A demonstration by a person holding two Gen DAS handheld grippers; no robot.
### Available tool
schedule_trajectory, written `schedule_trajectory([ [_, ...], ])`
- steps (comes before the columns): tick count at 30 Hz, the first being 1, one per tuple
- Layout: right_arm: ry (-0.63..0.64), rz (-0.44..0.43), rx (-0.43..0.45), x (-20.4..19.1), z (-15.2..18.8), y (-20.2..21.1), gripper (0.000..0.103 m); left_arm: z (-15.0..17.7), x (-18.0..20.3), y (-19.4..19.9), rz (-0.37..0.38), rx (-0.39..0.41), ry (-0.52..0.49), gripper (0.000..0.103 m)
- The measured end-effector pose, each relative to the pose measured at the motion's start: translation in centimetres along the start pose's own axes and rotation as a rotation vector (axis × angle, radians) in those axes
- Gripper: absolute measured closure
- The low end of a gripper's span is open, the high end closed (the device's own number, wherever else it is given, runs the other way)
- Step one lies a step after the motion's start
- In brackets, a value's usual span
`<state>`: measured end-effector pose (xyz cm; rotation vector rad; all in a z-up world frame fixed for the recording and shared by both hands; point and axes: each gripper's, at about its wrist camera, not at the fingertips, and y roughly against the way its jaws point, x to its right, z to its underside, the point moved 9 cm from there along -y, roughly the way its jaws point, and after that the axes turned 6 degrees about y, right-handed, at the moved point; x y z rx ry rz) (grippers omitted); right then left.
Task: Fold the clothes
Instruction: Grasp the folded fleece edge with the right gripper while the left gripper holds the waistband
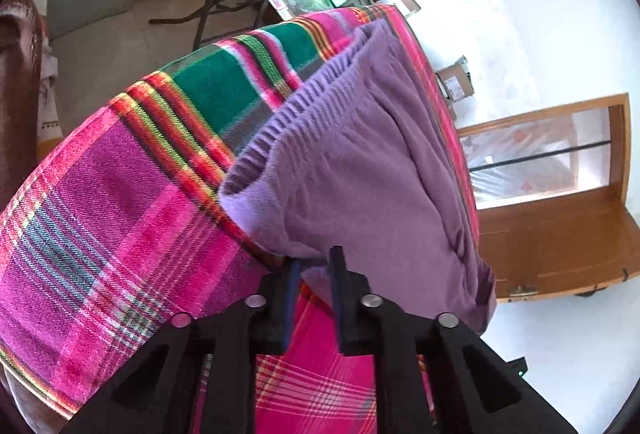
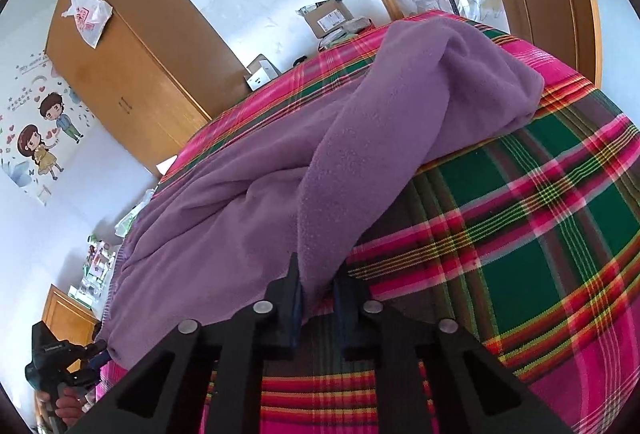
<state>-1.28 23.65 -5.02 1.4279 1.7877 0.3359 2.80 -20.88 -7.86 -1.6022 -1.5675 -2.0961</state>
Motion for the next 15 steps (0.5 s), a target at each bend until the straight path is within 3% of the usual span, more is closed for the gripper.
schedule_trajectory([
  [5,0.018,0.016,-0.001,-0.2,0.0,-0.3,0.095,0.0,-0.2,0.1,0.0,0.002,0.01,0.093],
  [9,0.015,0.02,-0.003,-0.2,0.2,-0.4,0.095,0.0,0.0,0.1,0.013,0.004,0.03,0.081],
  [15,-0.035,0.009,-0.033,0.7,0.6,-1.2,0.092,-0.1,0.2,0.0,0.007,0.003,0.042,0.079],
])
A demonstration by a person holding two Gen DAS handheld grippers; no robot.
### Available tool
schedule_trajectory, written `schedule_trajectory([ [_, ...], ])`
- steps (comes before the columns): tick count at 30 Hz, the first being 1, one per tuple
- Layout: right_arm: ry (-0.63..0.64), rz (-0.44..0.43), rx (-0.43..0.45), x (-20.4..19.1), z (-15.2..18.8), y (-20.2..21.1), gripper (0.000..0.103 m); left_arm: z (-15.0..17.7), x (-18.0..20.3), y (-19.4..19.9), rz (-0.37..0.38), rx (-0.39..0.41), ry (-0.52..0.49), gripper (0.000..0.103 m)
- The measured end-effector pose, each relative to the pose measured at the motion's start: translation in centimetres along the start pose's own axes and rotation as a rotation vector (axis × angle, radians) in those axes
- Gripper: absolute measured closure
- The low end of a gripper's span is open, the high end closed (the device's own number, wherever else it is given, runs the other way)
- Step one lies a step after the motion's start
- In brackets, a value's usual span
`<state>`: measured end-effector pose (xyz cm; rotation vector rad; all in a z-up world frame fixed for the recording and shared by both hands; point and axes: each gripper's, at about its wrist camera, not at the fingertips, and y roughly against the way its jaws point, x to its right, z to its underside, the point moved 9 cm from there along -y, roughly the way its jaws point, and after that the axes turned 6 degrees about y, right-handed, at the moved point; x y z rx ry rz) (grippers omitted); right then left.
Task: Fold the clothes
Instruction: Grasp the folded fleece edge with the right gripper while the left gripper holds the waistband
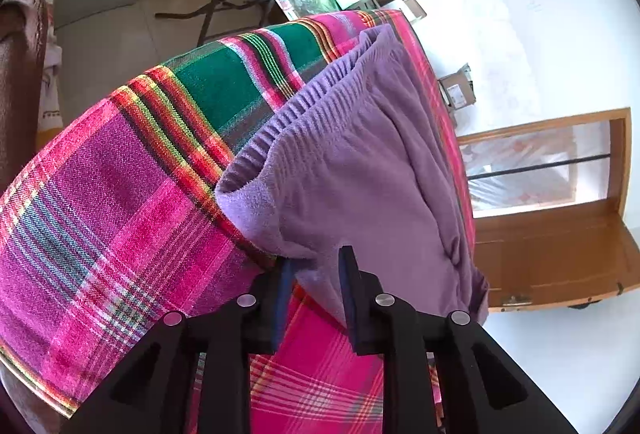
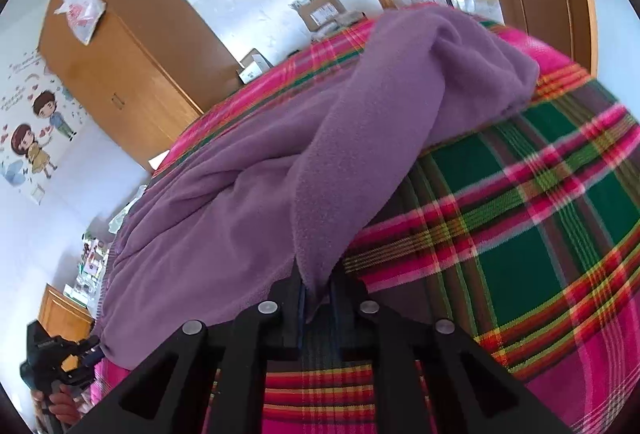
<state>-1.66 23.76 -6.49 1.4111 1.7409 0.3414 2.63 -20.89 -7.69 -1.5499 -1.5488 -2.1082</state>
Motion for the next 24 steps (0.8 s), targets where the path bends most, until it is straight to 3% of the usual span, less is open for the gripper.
schedule_trajectory([
  [5,-0.01,-0.009,-0.015,0.4,-0.1,-0.6,0.092,-0.4,-0.1,0.0,-0.012,0.003,0.031,0.08],
  [8,0.012,0.0,-0.011,0.2,-0.3,-0.7,0.096,-0.5,-0.2,-0.2,-0.033,0.018,0.038,0.093],
  [13,0.056,0.006,0.029,-0.5,-0.3,0.4,0.098,-0.6,-1.0,0.0,-0.013,0.023,0.074,0.098],
  [24,0.02,-0.04,0.048,-0.6,1.0,3.1,0.099,-0.5,-1.6,1.0,-0.002,0.047,0.077,0.098],
])
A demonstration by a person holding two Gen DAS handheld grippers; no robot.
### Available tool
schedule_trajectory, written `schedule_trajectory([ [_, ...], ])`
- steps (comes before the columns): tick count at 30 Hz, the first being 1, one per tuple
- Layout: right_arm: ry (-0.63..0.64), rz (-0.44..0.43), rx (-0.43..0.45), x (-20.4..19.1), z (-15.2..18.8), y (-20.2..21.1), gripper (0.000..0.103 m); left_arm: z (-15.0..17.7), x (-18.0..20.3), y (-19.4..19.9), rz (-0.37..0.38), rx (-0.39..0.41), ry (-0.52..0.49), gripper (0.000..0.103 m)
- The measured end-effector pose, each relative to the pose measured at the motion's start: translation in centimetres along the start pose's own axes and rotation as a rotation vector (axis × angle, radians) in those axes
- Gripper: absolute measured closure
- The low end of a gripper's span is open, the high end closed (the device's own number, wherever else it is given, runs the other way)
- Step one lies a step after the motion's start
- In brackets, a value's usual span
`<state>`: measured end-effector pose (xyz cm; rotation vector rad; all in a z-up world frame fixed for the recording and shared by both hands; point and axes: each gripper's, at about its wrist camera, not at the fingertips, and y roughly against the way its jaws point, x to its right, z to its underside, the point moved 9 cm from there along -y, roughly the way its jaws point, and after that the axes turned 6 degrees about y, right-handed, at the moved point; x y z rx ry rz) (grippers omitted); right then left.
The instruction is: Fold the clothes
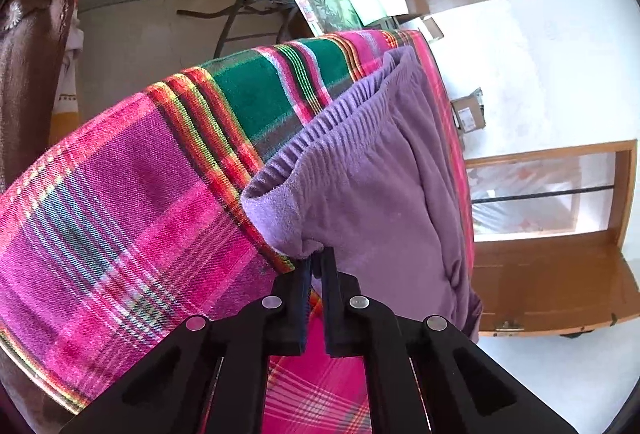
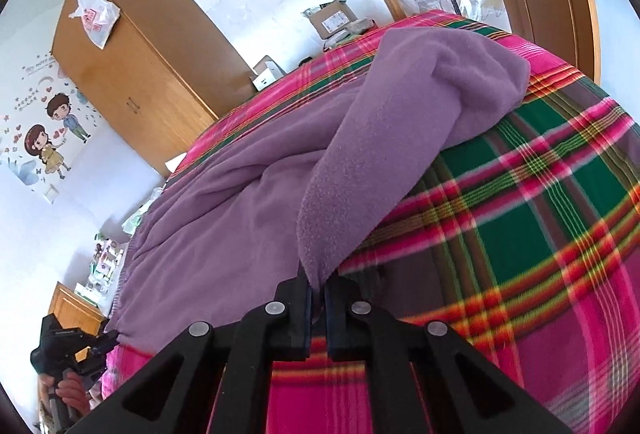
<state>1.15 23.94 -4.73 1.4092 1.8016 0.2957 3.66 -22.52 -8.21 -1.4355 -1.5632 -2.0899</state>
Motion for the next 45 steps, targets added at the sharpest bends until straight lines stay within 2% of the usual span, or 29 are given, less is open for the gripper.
schedule_trajectory([
  [6,-0.041,-0.024,0.007,0.4,0.7,1.4,0.099,0.0,-0.7,0.2,0.002,0.005,0.001,0.098],
  [9,-0.012,0.01,-0.008,0.5,1.2,1.0,0.099,0.0,-0.7,0.0,0.009,-0.002,0.002,0.097],
  [15,-0.069,-0.04,-0.03,0.5,2.1,0.3,0.095,0.0,-0.4,0.0,0.047,-0.019,0.027,0.086],
  [17,-0.088,-0.06,-0.04,0.5,2.3,0.0,0.084,0.1,0.0,0.0,0.052,-0.016,0.019,0.08],
  [19,-0.102,-0.071,-0.052,0.1,2.8,-0.2,0.074,0.2,0.5,-0.1,0.055,-0.012,-0.001,0.07],
  [21,-0.113,-0.087,-0.063,-0.5,3.3,-0.4,0.073,0.3,0.9,0.0,0.058,-0.008,-0.015,0.064],
  [23,-0.1,-0.099,-0.066,-1.3,3.7,-0.5,0.065,0.3,1.0,-0.1,0.051,-0.003,-0.02,0.063],
  [26,-0.078,-0.106,-0.064,-2.2,3.9,-0.8,0.061,0.2,1.3,-0.2,0.037,-0.009,-0.028,0.062],
  [32,-0.096,-0.085,-0.057,-2.9,3.3,-1.8,0.064,-0.1,1.3,-0.4,0.032,-0.007,-0.002,0.062],
  [33,-0.097,-0.078,-0.058,-3.0,3.2,-2.0,0.067,0.0,1.3,-0.4,0.03,-0.004,-0.006,0.062],
  [35,-0.075,-0.053,-0.069,-3.0,3.5,-2.3,0.09,0.1,1.4,-0.5,0.011,0.0,-0.019,0.067],
  [36,-0.066,-0.043,-0.073,-2.9,3.7,-2.3,0.092,0.1,1.4,-0.6,-0.007,0.002,-0.026,0.075],
  [37,-0.057,-0.036,-0.076,-2.8,3.8,-2.4,0.095,0.0,1.2,-0.7,-0.026,0.005,-0.029,0.093],
  [38,-0.052,-0.036,-0.078,-2.8,3.9,-2.3,0.096,0.0,0.8,-0.9,-0.04,0.005,-0.024,0.1],
  [45,-0.042,-0.033,-0.074,-2.8,4.2,-1.8,0.097,0.0,0.1,-0.7,-0.027,0.004,-0.015,0.1],
])
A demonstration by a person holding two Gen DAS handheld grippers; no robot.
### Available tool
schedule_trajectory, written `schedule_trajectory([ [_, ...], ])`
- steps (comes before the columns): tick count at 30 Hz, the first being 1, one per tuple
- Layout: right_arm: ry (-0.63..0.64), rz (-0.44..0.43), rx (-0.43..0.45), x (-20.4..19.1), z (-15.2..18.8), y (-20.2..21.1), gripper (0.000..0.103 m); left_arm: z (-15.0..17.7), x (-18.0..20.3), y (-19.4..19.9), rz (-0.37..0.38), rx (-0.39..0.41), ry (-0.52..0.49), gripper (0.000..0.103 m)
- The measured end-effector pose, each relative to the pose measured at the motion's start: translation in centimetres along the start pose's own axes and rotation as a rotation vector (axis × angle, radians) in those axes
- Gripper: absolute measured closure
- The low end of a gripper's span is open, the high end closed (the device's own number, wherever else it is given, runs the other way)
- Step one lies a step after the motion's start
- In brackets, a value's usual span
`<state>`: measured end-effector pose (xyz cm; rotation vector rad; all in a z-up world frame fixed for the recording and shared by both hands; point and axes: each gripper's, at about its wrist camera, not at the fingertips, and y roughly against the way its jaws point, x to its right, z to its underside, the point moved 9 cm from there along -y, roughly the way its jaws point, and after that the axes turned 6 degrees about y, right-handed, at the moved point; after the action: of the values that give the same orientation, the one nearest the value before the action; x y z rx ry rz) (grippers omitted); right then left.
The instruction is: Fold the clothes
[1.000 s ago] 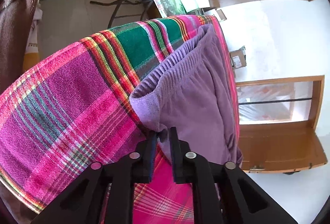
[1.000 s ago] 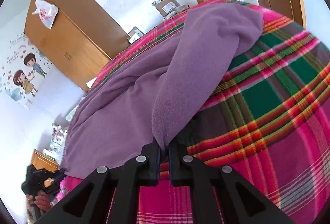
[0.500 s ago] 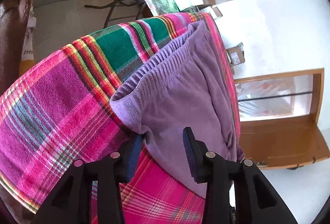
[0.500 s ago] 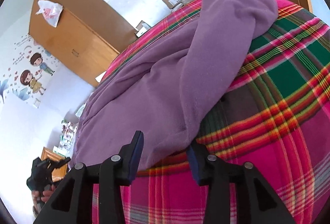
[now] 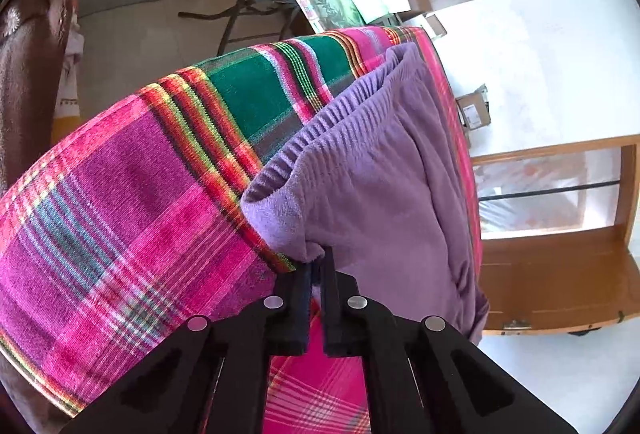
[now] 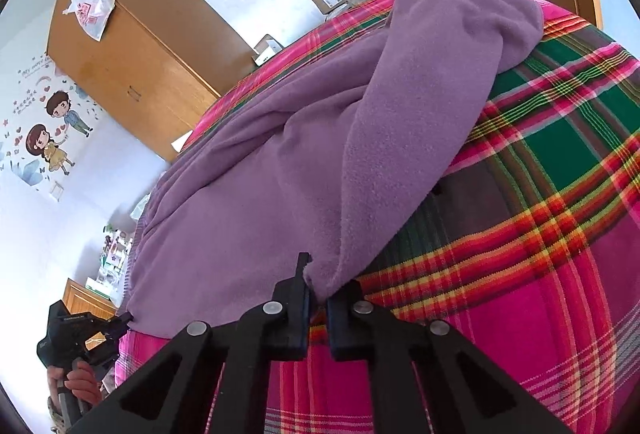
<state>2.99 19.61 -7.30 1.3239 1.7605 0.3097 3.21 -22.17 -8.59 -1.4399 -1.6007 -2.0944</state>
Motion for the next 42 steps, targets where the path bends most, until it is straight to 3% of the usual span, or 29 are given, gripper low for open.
schedule_trajectory([
  [14,-0.004,-0.024,0.024,-0.9,0.8,1.5,0.098,0.2,-0.6,1.4,0.03,0.015,-0.018,0.101],
  [42,-0.033,-0.037,0.002,-0.4,2.8,3.1,0.098,1.5,-3.6,3.6,-0.01,0.055,-0.042,0.103],
])
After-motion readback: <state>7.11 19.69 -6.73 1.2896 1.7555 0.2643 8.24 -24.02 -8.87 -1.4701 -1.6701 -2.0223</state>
